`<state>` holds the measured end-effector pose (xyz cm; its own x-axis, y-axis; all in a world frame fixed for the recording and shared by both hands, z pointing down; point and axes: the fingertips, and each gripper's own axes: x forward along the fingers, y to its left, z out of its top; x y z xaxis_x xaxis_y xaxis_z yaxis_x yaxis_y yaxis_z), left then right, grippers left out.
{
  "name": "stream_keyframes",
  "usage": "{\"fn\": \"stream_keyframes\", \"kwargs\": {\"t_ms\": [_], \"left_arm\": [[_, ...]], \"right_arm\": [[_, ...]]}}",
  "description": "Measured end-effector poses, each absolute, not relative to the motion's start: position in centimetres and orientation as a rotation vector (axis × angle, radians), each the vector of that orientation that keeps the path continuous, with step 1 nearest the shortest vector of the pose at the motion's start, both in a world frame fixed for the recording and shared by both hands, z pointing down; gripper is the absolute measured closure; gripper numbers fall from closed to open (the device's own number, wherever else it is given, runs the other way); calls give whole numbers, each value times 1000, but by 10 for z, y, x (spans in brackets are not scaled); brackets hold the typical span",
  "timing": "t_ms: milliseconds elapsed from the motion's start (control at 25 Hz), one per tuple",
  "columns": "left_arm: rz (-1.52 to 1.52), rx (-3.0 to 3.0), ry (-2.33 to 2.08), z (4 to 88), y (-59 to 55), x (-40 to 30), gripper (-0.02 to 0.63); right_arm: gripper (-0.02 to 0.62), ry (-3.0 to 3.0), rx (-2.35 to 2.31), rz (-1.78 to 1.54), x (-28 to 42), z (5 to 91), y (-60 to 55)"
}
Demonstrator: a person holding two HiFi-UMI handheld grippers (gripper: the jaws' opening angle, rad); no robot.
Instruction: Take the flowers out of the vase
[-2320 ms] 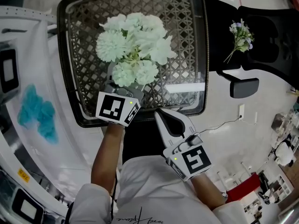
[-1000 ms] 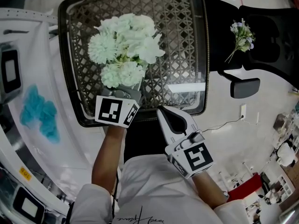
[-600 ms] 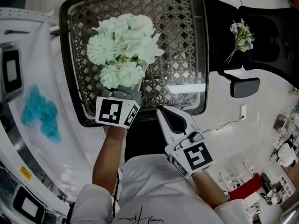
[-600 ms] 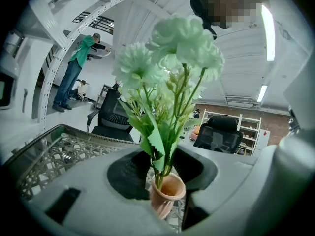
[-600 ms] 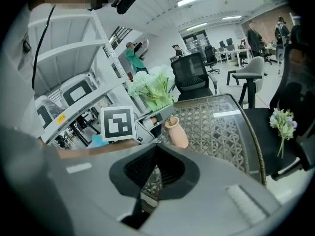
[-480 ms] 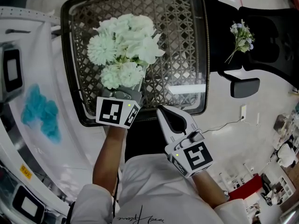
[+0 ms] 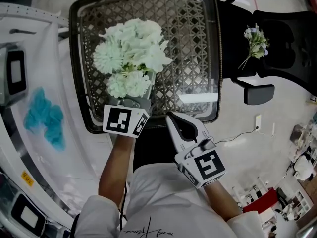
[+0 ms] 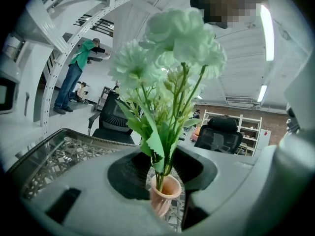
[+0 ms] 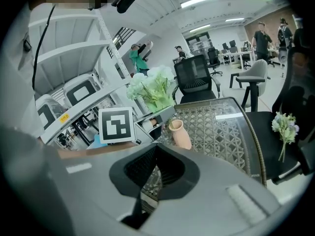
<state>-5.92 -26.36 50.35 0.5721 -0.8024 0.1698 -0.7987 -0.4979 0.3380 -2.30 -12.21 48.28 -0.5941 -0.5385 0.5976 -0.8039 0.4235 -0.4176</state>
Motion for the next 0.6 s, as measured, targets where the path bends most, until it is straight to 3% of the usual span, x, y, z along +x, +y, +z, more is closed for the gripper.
{"fn": "stream_keyframes", "kwargs": {"t_ms": [600], "left_arm": [[-13,2414,-1334,489,-261,-62,494]], "right_arm": [[589,-2340,1146,959,-18,471,-126]]}}
